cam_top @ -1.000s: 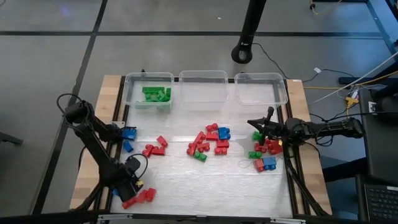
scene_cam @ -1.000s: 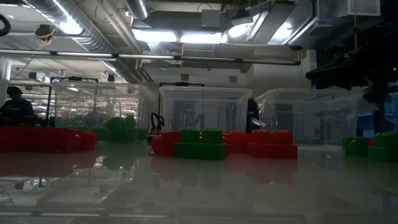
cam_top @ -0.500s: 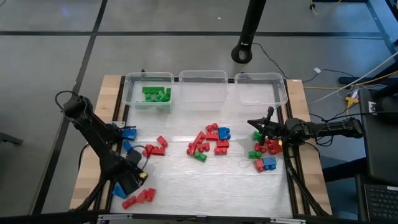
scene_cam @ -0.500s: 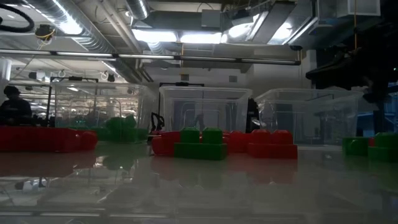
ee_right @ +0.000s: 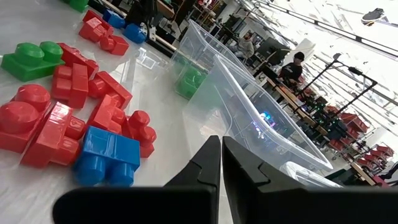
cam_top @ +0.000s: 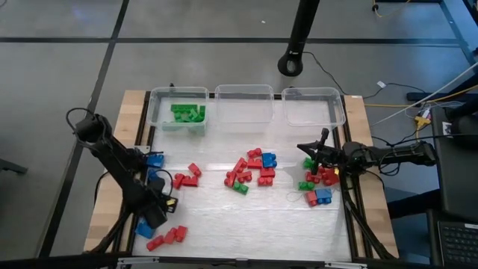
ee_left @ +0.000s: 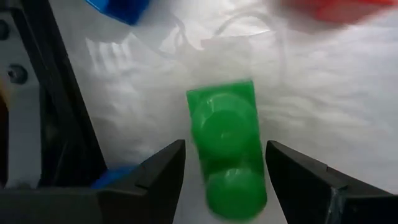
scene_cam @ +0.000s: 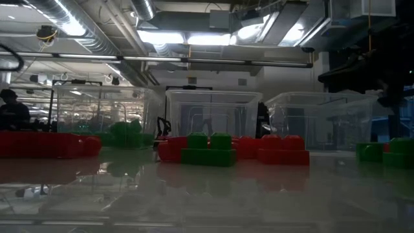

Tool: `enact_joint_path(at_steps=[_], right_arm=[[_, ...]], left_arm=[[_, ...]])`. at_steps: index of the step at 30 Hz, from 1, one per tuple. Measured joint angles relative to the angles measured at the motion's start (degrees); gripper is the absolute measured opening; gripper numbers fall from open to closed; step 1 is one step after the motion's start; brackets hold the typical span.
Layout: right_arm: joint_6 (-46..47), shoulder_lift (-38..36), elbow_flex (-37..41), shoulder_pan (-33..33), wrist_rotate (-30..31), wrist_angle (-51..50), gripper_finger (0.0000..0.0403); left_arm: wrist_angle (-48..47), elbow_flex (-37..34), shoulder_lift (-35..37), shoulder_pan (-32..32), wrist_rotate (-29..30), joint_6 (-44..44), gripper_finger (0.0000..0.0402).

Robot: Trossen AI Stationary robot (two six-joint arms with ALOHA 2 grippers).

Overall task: Sort blocks
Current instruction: Put the green game piece into the left transparent bin

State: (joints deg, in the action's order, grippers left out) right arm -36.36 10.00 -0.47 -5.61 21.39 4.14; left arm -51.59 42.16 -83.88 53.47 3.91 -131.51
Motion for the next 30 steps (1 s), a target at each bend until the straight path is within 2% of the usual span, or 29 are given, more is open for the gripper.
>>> enact_joint_path(at_steps=[4,8,15,17,23,30], right_arm=[[0.0,0.0,0.0,0.0,0.02,0.01,0.0019],[-0.01,-0.01,0.01,0.0,0.01,0.0,0.0019],[0.0,-0.02,0.0,0.0,0.01,0.0,0.0019],[-0.02,0.0,0.02,0.0,0.02,0.02,0.0019],[-0.01,0.0,0.01,0.0,0.01,0.0,0.0019],[-0.01,-0.01,0.01,0.01,0.02,0.02,0.0019]], left_arm=[[5.38,-3.51,0.35,0.0,0.25,-0.09,0.0211],[5.42,-4.1,0.31,0.0,0.26,0.99,0.0204],[4.96,-3.75,0.21,0.0,0.83,4.62,0.0127],[4.25,-2.68,0.07,-0.28,1.58,6.59,0.0126],[0.48,3.23,-0.01,-3.2,11.22,14.46,0.0126],[0.14,8.45,3.59,-12.14,23.59,34.49,0.0131]])
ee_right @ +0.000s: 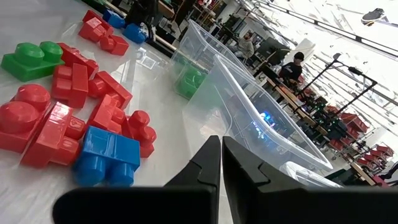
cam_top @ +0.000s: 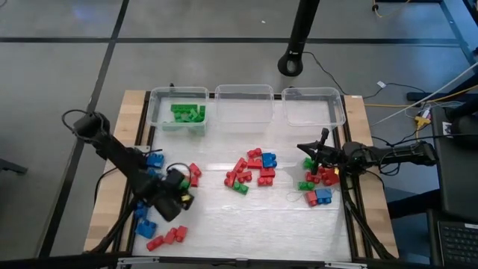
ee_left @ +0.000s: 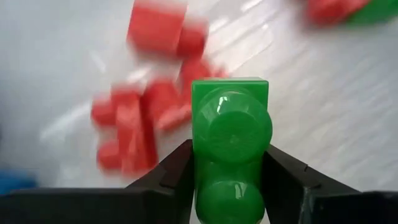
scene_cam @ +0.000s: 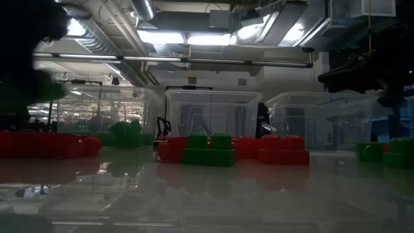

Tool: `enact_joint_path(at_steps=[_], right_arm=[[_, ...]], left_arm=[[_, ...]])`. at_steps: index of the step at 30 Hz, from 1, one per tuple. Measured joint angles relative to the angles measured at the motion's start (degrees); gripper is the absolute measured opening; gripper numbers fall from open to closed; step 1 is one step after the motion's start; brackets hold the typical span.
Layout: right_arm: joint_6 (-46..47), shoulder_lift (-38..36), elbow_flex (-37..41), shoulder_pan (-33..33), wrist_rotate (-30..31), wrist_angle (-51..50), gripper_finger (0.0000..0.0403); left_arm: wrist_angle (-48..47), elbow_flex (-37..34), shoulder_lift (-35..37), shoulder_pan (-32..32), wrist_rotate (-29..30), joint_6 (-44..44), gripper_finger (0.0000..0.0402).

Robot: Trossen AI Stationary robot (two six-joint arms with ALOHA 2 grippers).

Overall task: Sort blocks
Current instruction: Put the green game piece into the left transparent bin

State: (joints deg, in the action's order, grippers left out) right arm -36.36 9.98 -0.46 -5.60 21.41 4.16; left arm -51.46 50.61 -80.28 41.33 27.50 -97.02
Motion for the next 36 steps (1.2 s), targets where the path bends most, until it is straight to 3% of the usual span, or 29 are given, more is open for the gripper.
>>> enact_joint_path(at_steps=[5,12,20,24,30,36], right_arm=[[0.01,-0.01,0.0,-0.01,0.0,0.15,0.0019],[0.17,-0.01,0.0,-0.01,-1.18,1.2,0.0019],[0.11,-0.01,-0.01,-0.01,-1.92,2.45,0.0019],[0.05,-0.01,0.0,-0.01,-1.25,2.5,0.0019],[-0.06,-0.01,-0.01,-0.01,-1.03,2.62,0.0019],[0.07,-0.01,-0.35,-0.01,-0.84,2.36,0.0019]], left_arm=[[2.58,1.73,4.64,-9.94,5.66,19.73,0.0133],[4.19,1.77,12.52,-29.39,5.71,45.14,0.0134],[4.8,1.77,17.72,-53.68,5.61,66.35,0.0135],[8.85,1.23,17.41,-63.19,5.26,74.09,0.0144],[13.4,1.17,16.01,-73.69,-0.15,81.73,0.019],[12.68,1.77,17.7,-74.64,-4.58,81.91,0.0224]])
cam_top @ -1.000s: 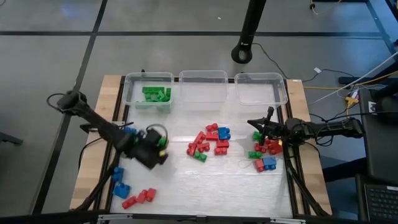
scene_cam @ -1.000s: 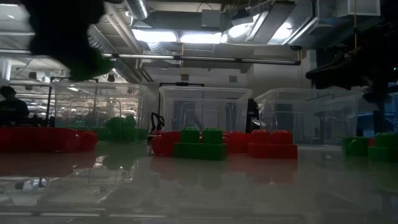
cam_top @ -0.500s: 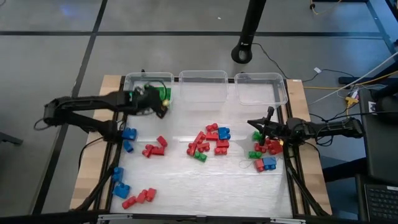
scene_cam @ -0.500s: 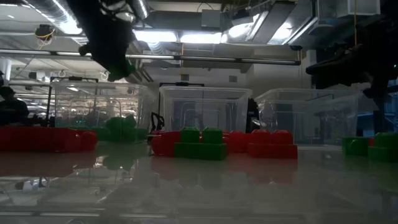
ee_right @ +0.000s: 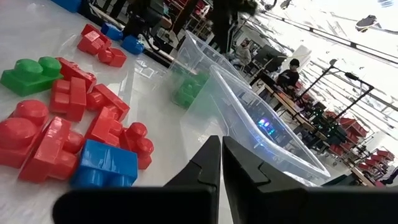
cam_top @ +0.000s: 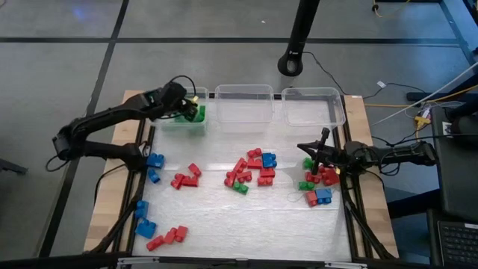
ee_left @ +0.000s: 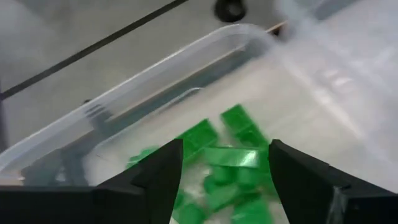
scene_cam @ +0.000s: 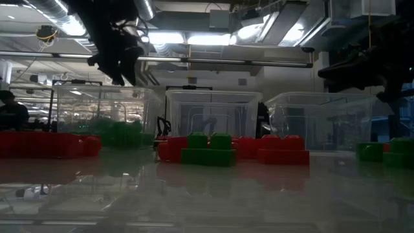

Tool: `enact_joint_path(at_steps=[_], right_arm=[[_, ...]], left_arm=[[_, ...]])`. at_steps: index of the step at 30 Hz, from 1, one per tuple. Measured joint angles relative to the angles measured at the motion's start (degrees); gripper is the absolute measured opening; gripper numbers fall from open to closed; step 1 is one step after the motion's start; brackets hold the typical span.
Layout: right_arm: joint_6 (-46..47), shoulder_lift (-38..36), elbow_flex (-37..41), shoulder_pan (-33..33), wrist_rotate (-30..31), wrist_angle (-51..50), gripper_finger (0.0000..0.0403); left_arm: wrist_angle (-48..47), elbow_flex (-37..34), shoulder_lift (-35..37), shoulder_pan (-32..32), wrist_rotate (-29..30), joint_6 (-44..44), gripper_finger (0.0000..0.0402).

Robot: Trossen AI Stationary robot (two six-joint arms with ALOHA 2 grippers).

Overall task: Sort blocks
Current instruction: Put the green game piece into the left transparent bin

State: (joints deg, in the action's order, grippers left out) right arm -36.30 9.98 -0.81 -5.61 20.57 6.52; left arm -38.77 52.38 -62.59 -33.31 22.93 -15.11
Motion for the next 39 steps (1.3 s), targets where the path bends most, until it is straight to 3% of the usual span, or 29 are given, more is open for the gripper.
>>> enact_joint_path(at_steps=[5,10,16,21,28,39], right_arm=[[1.35,-0.03,-2.63,0.0,-2.94,0.18,0.0033],[3.3,1.97,-4.31,0.0,-7.69,1.37,0.0112],[6.63,13.01,-7.35,-0.04,-15.14,7.71,0.0231],[8.25,26.63,-13.64,-0.04,-15.77,9.0,0.0287],[11.25,46.43,-25.29,-1.66,-20.16,8.64,0.0295],[14.1,72.99,-43.47,-10.1,-13.86,5.55,0.0275]], left_arm=[[3.21,-0.49,5.08,10.9,-1.19,-2.57,0.0229],[8.06,-4.21,8.67,25.9,0.46,-7.55,0.0229],[12.72,-10.98,9.09,42.36,8.76,-14.69,0.023],[22.62,-16.55,9.09,52.22,13.49,-15.38,0.023],[32.24,-21.65,9.09,60.07,16.37,-14.97,0.023],[37.82,-29.46,8.59,69.18,22.29,-20.27,0.023]])
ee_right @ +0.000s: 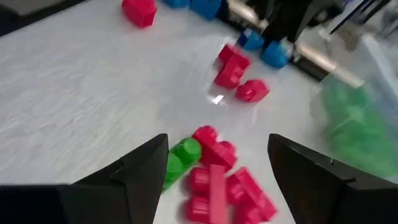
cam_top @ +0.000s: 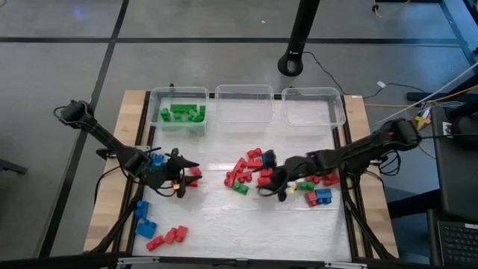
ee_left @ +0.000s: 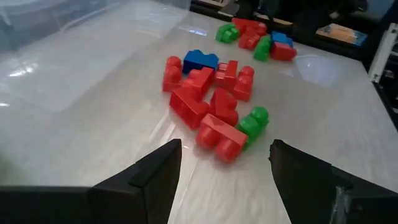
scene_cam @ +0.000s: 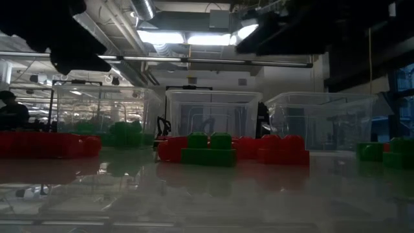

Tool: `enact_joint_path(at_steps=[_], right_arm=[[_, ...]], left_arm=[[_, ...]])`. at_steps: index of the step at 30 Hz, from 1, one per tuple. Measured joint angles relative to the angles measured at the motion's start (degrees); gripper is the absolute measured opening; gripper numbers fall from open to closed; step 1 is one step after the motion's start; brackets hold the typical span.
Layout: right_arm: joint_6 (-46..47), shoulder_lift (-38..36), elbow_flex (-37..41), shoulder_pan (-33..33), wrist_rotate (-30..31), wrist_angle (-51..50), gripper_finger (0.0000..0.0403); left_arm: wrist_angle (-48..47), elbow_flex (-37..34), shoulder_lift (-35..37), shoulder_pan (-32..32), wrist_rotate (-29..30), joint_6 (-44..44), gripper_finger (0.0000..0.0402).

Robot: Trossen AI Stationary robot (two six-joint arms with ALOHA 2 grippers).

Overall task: Sort blocks
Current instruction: Put the green game piece into the left transparent bin

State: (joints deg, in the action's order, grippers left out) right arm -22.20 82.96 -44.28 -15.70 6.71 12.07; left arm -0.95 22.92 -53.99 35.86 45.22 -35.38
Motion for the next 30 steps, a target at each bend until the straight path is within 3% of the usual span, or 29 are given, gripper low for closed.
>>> enact_joint_path(at_steps=[11,16,24,30], right_arm=[[15.93,15.69,-4.86,-1.3,0.49,-0.08,0.0259],[21.63,19.69,-4.92,-1.27,3.95,3.0,0.0253],[24.58,25.23,-4.91,-1.27,4.27,10.46,0.0253],[24.42,26.05,-4.91,-1.27,5.53,10.65,0.0253]], left_arm=[[5.66,-1.34,-5.03,1.59,1.18,-4.62,0.023],[6.25,-1.34,-8.15,1.63,1.31,-4.39,0.023],[6.32,-1.34,-9.1,1.5,1.52,-4.2,0.023],[6.3,-1.34,-9.1,1.5,1.53,-4.17,0.023]])
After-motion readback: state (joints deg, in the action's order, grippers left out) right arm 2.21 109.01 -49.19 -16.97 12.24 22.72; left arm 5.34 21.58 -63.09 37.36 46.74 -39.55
